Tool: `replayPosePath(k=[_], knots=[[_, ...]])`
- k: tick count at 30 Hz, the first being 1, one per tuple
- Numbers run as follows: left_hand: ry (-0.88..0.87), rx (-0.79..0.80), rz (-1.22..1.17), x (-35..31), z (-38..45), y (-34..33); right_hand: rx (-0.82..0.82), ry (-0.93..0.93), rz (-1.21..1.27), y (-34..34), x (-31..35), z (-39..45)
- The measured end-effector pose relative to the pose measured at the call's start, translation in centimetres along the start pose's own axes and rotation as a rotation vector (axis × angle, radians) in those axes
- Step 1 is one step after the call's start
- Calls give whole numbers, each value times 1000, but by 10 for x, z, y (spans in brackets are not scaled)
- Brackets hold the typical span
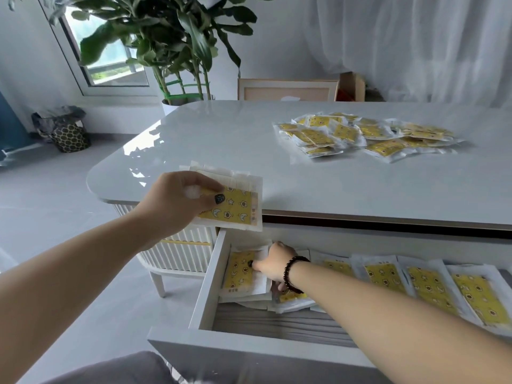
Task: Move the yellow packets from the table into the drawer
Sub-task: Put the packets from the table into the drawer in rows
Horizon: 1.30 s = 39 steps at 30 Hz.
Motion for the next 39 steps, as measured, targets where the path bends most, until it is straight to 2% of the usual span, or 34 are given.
replayPosePath(k=[2,6,11,13,17,22,24,28,32,33,36,39], knots=[[-9,10,51,0,0,2,27,-7,-22,11,-1,-4],[-49,110,121,-2,-3,5,118,-34,116,38,-5,-27],[-104,321,416,0,-11,-11,-124,255,553,75,1,-56],[-114,415,477,2,-17,-24,-131,371,595,77,6,-67],[-141,503,469,-2,-24,-46,-56,473,652,64,19,-75],[-111,486,326,-2,-24,-58,-30,506,561,53,21,-74],[-91,450,274,-1,-23,-63,-11,475,624,51,16,-72],[-57,316,231,6,-19,-69,143,353,733,48,3,-69],[40,244,111,20,-12,-73,231,158,568,60,-33,-61],[18,252,180,22,-11,-74,230,89,469,62,-46,-57],[-131,345,616,30,-16,-87,197,-57,156,65,-76,-47],[-221,445,968,44,-24,-106,137,-95,102,68,-84,-42]])
Point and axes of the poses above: each hand's wrist, its own z-axis towards the middle knuckle, its own y-axis out of the back of the hand, x = y × z, the point moved 6 cm from there along z, towards the middle knuckle, and after that the axes turned 11 degrees about y, right-handed, at the moved point
